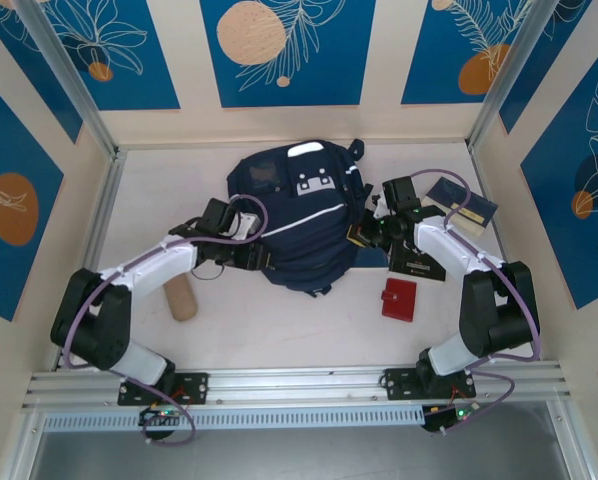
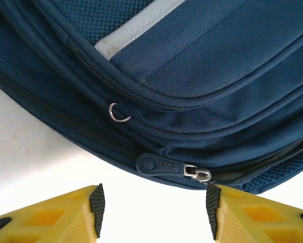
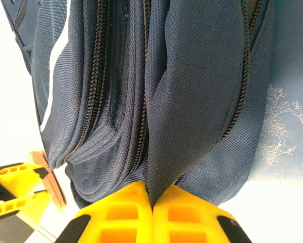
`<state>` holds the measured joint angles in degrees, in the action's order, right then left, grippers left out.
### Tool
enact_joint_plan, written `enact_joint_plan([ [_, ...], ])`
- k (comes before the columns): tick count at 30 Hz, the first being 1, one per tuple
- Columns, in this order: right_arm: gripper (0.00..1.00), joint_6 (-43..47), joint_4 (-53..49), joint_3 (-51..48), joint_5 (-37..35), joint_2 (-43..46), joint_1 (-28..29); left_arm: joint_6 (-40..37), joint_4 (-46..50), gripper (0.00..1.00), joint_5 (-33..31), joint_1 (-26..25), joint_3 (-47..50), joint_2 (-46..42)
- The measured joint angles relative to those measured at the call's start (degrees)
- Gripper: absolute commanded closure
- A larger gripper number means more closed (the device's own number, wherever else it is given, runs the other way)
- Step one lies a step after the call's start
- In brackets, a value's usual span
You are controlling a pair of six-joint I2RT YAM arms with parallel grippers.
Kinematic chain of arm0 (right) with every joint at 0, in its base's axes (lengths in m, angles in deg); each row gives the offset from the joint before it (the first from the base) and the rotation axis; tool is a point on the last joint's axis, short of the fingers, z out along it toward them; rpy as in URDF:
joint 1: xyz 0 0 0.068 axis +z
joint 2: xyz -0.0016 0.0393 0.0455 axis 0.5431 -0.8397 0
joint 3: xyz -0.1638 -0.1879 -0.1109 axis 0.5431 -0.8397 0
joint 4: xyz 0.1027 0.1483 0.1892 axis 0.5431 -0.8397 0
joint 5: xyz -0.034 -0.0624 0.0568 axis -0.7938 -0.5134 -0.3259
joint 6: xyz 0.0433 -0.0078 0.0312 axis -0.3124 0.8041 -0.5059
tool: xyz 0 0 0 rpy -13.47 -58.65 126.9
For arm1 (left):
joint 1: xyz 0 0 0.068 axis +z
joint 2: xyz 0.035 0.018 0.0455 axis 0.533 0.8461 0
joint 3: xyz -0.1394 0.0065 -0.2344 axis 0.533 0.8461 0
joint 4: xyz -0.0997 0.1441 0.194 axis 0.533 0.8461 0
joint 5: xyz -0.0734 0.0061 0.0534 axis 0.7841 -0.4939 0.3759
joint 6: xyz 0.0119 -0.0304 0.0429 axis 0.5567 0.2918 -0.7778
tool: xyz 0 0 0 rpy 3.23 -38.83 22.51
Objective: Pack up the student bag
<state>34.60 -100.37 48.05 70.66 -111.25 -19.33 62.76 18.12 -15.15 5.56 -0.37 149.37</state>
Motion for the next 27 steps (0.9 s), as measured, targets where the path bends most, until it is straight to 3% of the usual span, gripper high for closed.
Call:
enact_joint_plan([
  [12,1.00,-0.22,0.07,0.00,0.55,-0.07,0.00,2.51,-3.04,0.50,7.37,0.00,-1.75,6.38],
  [23,1.00,-0.22,0.33,0.00,0.55,-0.07,0.02,2.43,-2.99,0.73,9.18,0.00,-1.68,6.32],
  [27,1.00,-0.24,0.42,0.00,0.52,-0.07,0.02,2.45,-3.02,0.72,9.77,0.00,-1.66,6.32],
])
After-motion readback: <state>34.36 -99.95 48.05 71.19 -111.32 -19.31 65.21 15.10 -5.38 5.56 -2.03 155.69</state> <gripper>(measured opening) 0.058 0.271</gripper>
